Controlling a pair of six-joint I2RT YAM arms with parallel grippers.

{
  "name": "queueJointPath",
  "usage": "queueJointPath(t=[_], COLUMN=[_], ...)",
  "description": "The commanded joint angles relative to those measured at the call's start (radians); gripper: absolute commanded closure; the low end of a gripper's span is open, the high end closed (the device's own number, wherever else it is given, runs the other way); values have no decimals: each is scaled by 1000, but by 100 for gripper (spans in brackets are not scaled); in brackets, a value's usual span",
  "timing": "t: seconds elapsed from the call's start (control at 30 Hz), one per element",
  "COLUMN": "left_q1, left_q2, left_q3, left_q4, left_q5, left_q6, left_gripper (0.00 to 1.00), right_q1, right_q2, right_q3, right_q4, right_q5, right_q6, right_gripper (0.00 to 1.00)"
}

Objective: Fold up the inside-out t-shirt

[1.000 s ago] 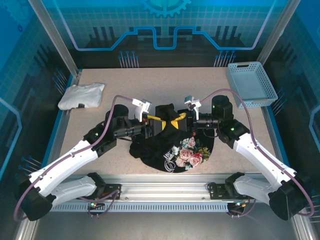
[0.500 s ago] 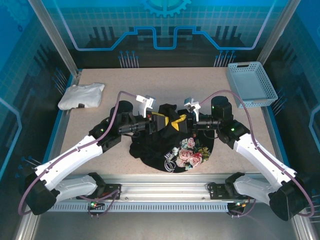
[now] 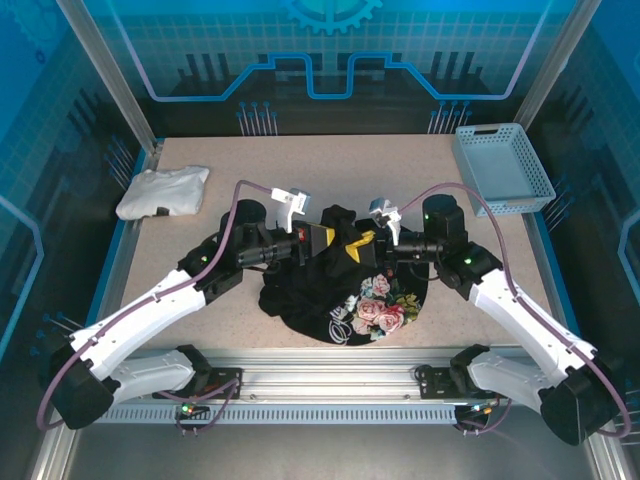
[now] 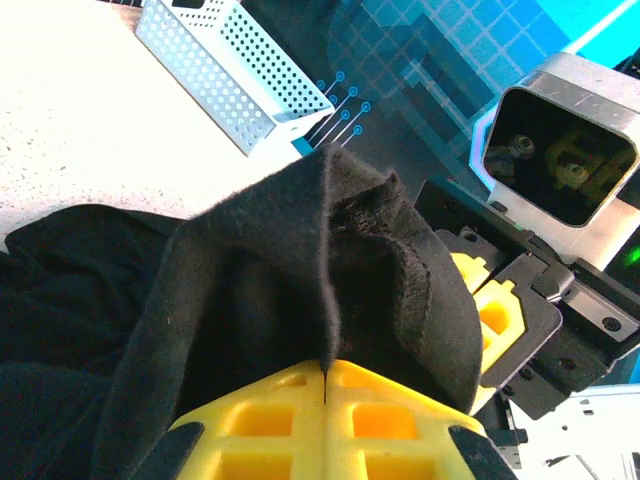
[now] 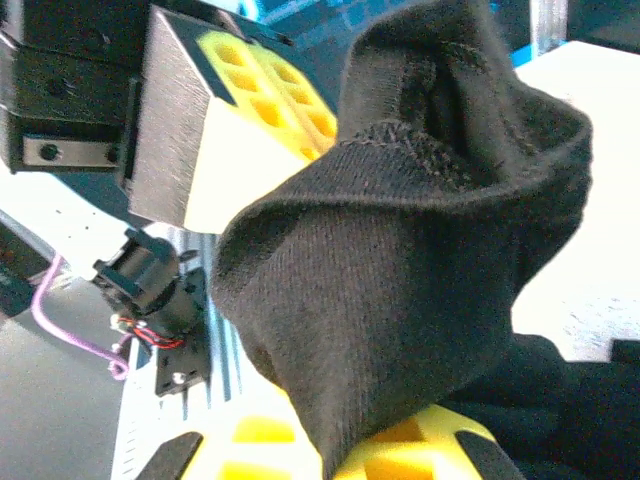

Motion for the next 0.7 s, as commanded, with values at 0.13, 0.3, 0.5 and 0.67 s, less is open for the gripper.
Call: queueJointPath(t=[0.13,0.3,0.5,0.67], left_q1=[97,179,218,219], left_q2=[-98,-161,-169,-162], left_q3=[12,-9,-27,-20], left_q4=[-40,-35,51,-6], left_q5=[216,315,370,339], left_q6=[-65,-143,-249,-189], left_gripper=[100,100,100,100], right_q1=[-20,-21,-16,-11], right_q2=[-43,-33,-19,-17], right_q3=[-10,6,16,23], right_q4=[-51,-89,-98,-118], right_q5=[128,161,162,203], right_q6=[-8,-26,-28,3], right_gripper=[88,86,84,75])
